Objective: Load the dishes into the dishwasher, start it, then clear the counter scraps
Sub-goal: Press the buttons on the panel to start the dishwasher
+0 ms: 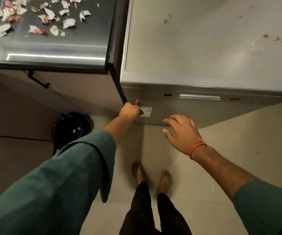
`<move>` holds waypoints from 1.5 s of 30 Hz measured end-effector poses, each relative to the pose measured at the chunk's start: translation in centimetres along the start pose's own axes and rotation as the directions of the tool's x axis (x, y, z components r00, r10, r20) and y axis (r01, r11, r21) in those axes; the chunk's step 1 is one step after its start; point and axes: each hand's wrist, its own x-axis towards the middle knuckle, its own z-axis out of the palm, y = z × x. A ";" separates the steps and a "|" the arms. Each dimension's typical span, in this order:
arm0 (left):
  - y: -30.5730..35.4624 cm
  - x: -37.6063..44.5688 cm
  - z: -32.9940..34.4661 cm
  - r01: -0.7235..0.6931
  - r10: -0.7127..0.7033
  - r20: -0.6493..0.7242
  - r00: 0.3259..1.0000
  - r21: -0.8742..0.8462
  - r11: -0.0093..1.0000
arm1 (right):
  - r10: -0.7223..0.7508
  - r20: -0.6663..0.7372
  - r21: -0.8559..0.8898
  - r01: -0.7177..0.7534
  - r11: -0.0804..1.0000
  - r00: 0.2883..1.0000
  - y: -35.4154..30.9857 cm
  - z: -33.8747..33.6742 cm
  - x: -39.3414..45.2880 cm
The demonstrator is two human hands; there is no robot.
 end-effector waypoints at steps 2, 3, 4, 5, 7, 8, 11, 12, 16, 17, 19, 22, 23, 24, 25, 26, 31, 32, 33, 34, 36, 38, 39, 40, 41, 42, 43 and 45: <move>0.2 0.2 0.3 0.006 -0.006 -0.001 1.000 -0.019 1.000 | 0.010 0.014 0.008 -0.010 1.000 1.000 0.2 0.5 -0.2; 0.5 0.1 0.3 0.000 -0.001 -0.003 1.000 -0.042 0.999 | 0.017 0.010 0.013 -0.017 1.000 1.000 0.3 0.5 -0.1; 0.7 0.1 0.3 -0.007 0.006 -0.006 1.000 -0.063 0.998 | 0.027 0.004 0.019 -0.027 0.999 1.000 0.5 0.6 0.0; 1.0 0.0 0.4 -0.016 0.016 -0.009 1.000 -0.080 0.997 | 0.036 -0.009 0.022 -0.036 0.999 0.999 0.7 0.5 0.1; 1.6 -0.2 0.4 -0.021 0.021 -0.003 1.000 -0.089 0.996 | 0.060 -0.033 0.028 -0.059 0.998 0.998 1.3 0.2 0.5; 1.7 -0.2 0.4 -0.020 0.020 -0.002 1.000 -0.088 0.996 | 0.072 -0.041 0.030 -0.071 0.997 0.997 1.4 -0.1 0.8; 1.6 -0.2 0.5 -0.025 0.024 -0.012 1.000 -0.085 0.996 | 0.108 -0.044 0.034 -0.106 0.994 0.993 1.8 -0.6 1.3; 1.5 -0.2 0.6 -0.029 0.027 -0.021 0.999 -0.090 0.996 | 0.113 -0.045 0.035 -0.111 0.993 0.993 1.8 -0.7 1.4; 1.4 -0.2 0.5 -0.047 0.042 -0.038 0.998 -0.121 0.992 | 0.127 -0.044 0.042 -0.126 0.991 0.991 2.0 -0.9 1.4; 1.4 -0.2 0.5 -0.055 0.051 -0.039 0.998 -0.122 0.991 | 0.132 -0.039 0.041 -0.130 0.991 0.990 2.0 -0.8 1.3; 1.5 -0.4 0.4 -0.068 0.063 -0.047 0.997 -0.127 0.990 | 0.140 -0.030 0.043 -0.139 0.989 0.990 1.9 -0.6 1.3; 1.6 -0.4 0.4 -0.079 0.072 -0.053 0.996 -0.140 0.987 | 0.142 -0.020 0.047 -0.141 0.989 0.990 1.7 -0.3 1.1; 1.7 -0.5 0.4 -0.085 0.078 -0.054 0.996 -0.146 0.986 | 0.143 -0.016 0.046 -0.142 0.989 0.990 1.6 -0.2 1.1; 1.8 -0.7 0.4 -0.093 0.085 -0.056 0.995 -0.153 0.984 | 0.143 -0.011 0.044 -0.143 0.989 0.990 1.6 -0.1 1.1; 1.9 -0.8 0.4 -0.101 0.092 -0.063 0.994 -0.161 0.982 | 0.143 -0.008 0.041 -0.143 0.989 0.990 1.6 -0.1 1.1; 1.9 -0.8 0.4 -0.108 0.096 -0.073 0.993 -0.168 0.980 | 0.142 -0.006 0.038 -0.142 0.989 0.990 1.6 -0.1 1.1; 2.2 -1.0 0.2 -0.121 0.099 -0.131 0.986 -0.169 0.978 | 0.157 0.002 0.028 -0.157 0.987 0.988 1.9 -0.2 1.1; 2.2 -1.1 0.2 -0.120 0.098 -0.135 0.986 -0.164 0.979 | 0.160 0.004 0.025 -0.160 0.987 0.987 1.9 -0.2 1.1; 2.2 -1.2 0.2 -0.120 0.098 -0.139 0.985 -0.162 0.979 | 0.159 0.004 0.021 -0.159 0.987 0.987 2.0 -0.2 1.2; 2.2 -1.2 0.2 -0.120 0.098 -0.140 0.985 -0.160 0.980 | 0.157 0.004 0.017 -0.157 0.987 0.988 2.0 -0.2 1.2; 2.1 -1.1 0.1 -0.120 0.099 -0.138 0.985 -0.152 0.981 | 0.160 0.005 0.015 -0.160 0.987 0.987 2.0 -0.3 1.2; 2.0 -1.1 0.2 -0.115 0.093 -0.134 0.987 -0.167 0.979 | 0.165 0.007 0.017 -0.165 0.986 0.986 1.9 -0.2 1.2; 2.0 -1.2 0.3 -0.116 0.093 -0.131 0.987 -0.183 0.976 | 0.168 0.007 0.021 -0.168 0.986 0.986 1.9 -0.2 1.2; 1.9 -1.3 0.4 -0.115 0.091 -0.129 0.988 -0.200 0.973 | 0.169 0.006 0.027 -0.170 0.985 0.986 1.8 -0.1 1.2; 1.9 -1.3 0.5 -0.114 0.088 -0.127 0.988 -0.214 0.970 | 0.169 0.006 0.031 -0.170 0.985 0.986 1.8 0.0 1.2; 1.9 -1.4 0.6 -0.109 0.083 -0.125 0.989 -0.218 0.970 | 0.169 0.008 0.033 -0.169 0.985 0.986 1.7 0.0 1.2; 1.9 -1.5 0.8 -0.103 0.079 -0.122 0.989 -0.213 0.971 | 0.169 0.011 0.035 -0.169 0.985 0.986 1.6 0.1 1.1; 1.7 -1.5 1.1 -0.093 0.074 -0.105 0.992 -0.196 0.976 | 0.168 0.013 0.039 -0.169 0.985 0.986 1.6 0.1 1.0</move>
